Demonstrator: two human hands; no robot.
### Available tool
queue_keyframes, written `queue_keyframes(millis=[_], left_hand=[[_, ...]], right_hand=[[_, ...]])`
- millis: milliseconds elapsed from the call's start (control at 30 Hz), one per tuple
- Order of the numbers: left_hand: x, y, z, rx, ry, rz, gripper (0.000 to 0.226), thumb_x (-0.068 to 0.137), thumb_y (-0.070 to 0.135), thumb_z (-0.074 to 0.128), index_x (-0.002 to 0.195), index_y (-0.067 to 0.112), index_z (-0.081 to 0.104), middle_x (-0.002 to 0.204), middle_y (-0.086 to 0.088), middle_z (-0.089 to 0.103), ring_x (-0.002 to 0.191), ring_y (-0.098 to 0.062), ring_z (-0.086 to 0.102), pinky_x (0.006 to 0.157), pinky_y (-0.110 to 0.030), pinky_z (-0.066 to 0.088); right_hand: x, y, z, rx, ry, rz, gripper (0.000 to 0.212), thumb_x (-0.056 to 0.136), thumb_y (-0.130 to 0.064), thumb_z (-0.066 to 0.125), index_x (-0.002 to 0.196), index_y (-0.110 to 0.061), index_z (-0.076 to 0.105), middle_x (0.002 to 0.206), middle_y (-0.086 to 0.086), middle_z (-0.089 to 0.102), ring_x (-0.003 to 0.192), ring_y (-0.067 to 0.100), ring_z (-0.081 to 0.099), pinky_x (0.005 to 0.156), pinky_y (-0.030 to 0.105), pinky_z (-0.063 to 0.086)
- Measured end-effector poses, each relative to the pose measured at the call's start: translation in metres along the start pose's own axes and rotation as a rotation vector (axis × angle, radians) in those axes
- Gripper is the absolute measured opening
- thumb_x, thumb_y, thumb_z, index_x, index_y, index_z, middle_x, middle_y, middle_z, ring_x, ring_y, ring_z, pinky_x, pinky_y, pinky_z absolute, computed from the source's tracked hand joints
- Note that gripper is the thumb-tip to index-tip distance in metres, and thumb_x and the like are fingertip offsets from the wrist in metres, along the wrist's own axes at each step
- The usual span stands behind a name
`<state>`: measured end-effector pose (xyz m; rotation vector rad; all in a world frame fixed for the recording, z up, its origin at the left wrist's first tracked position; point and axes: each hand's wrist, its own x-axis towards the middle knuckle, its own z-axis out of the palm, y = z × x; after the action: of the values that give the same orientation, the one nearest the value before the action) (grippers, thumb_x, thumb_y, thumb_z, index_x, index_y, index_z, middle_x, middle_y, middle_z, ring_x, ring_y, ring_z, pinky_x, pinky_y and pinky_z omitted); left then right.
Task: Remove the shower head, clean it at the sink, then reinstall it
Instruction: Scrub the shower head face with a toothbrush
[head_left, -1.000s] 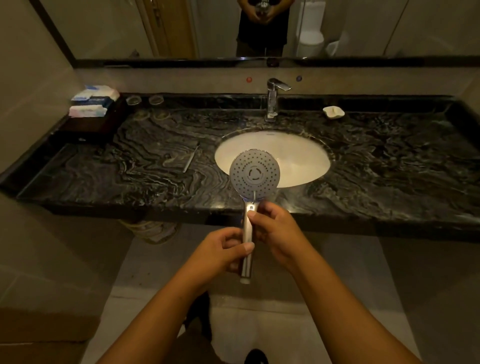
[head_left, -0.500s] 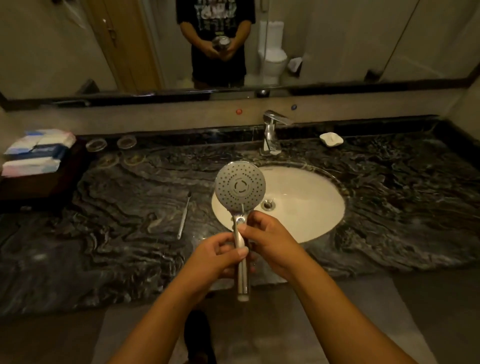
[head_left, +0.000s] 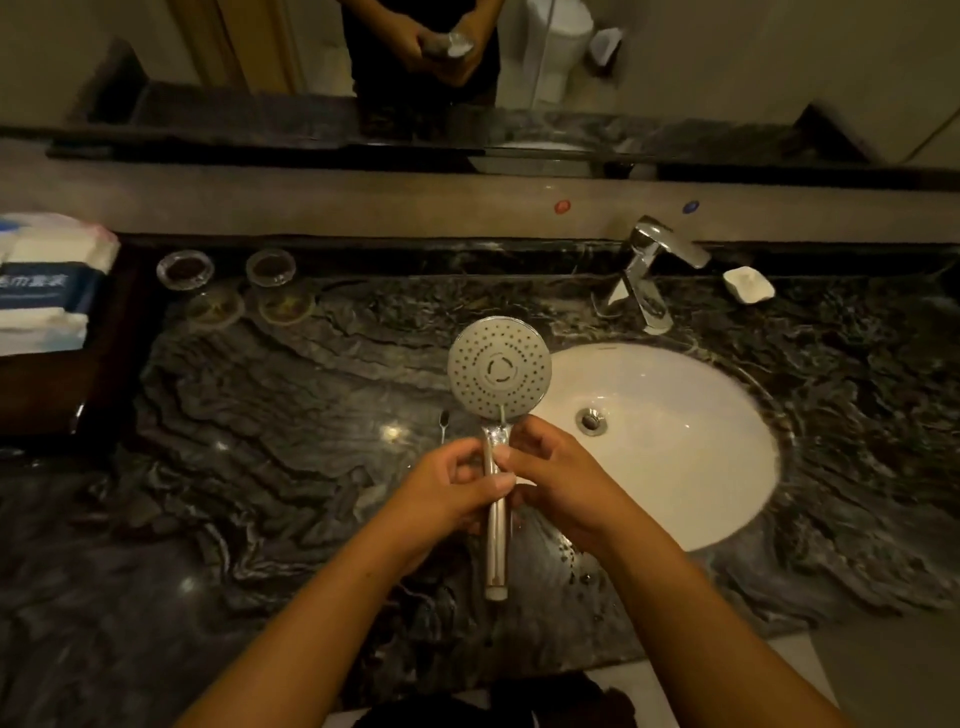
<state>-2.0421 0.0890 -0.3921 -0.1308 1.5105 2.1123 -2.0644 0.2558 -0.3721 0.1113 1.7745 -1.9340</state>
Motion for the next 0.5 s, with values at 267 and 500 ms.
queue_keyframes(millis=[267, 500], left_hand=[[-0.036, -0.006, -0.045, -0.139, 0.248, -0.04, 0.04, 0.078, 0.018, 0.079, 0.114, 0.008, 0.064, 0.091, -0.019, 0.074, 0.078, -0.031, 0.073, 0.073, -0.039, 0.058], [-0.062, -0.017, -0.068, -0.285, 0.41, -0.029, 0.042, 0.079, 0.014, 0.072, 0.116, -0.001, 0.059, 0.093, -0.023, 0.072, 0.08, -0.032, 0.073, 0.064, -0.034, 0.058]], right_hand=[[0.058, 0.0, 0.031, -0.242, -0.082, 0.105, 0.005, 0.093, -0.004, 0.064, 0.095, -0.001, 0.067, 0.087, 0.014, 0.07, 0.08, 0.026, 0.066, 0.074, 0.04, 0.056], [0.109, 0.053, 0.043, -0.702, 0.121, 0.302, 0.015, 0.089, -0.026, 0.063, 0.085, -0.012, 0.065, 0.082, 0.013, 0.073, 0.069, 0.029, 0.071, 0.068, 0.04, 0.059]])
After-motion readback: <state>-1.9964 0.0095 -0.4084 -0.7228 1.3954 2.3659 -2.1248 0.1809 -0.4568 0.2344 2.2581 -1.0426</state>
